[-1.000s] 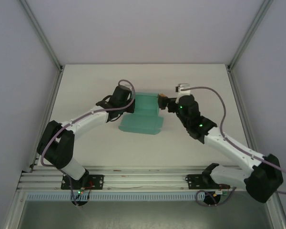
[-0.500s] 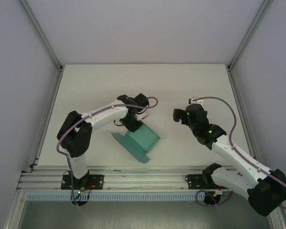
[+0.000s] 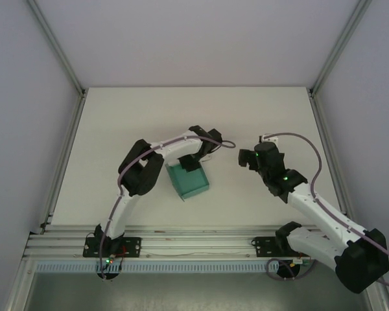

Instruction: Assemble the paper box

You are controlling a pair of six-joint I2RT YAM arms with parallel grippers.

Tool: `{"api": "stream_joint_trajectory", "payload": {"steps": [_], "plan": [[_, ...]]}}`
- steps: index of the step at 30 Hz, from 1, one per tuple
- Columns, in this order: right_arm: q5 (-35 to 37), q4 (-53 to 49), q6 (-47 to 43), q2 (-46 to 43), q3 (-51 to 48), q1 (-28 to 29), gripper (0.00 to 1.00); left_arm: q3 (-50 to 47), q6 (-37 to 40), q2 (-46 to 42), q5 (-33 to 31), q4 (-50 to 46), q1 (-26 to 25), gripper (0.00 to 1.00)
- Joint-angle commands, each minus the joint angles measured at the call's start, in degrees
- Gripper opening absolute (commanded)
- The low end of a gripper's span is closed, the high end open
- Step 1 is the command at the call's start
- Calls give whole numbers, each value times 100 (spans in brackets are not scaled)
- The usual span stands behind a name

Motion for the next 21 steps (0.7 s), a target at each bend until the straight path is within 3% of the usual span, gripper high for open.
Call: {"api": "stream_joint_trajectory", "payload": {"steps": [1, 7, 12, 14, 17, 21], "plan": [[297, 96, 132, -290, -161, -41, 100, 143, 202, 322, -960, 504, -52, 0], [525, -28, 270, -696, -336, -77, 100, -307, 528, 439, -1697, 1680, -205, 0], [430, -41, 355, -817, -467, -94, 100, -249, 610, 799, -1923, 1711, -275, 0], [420, -104, 363, -827, -462, -91, 100, -291, 584, 766, -1812, 1738, -275, 7], [453, -223, 354, -857, -432, -90, 100, -381, 594, 476, -1430, 1763, -266, 30], [342, -290, 306, -1017, -440, -89, 100, -470, 681, -3, -1149, 1881, -249, 51]]}}
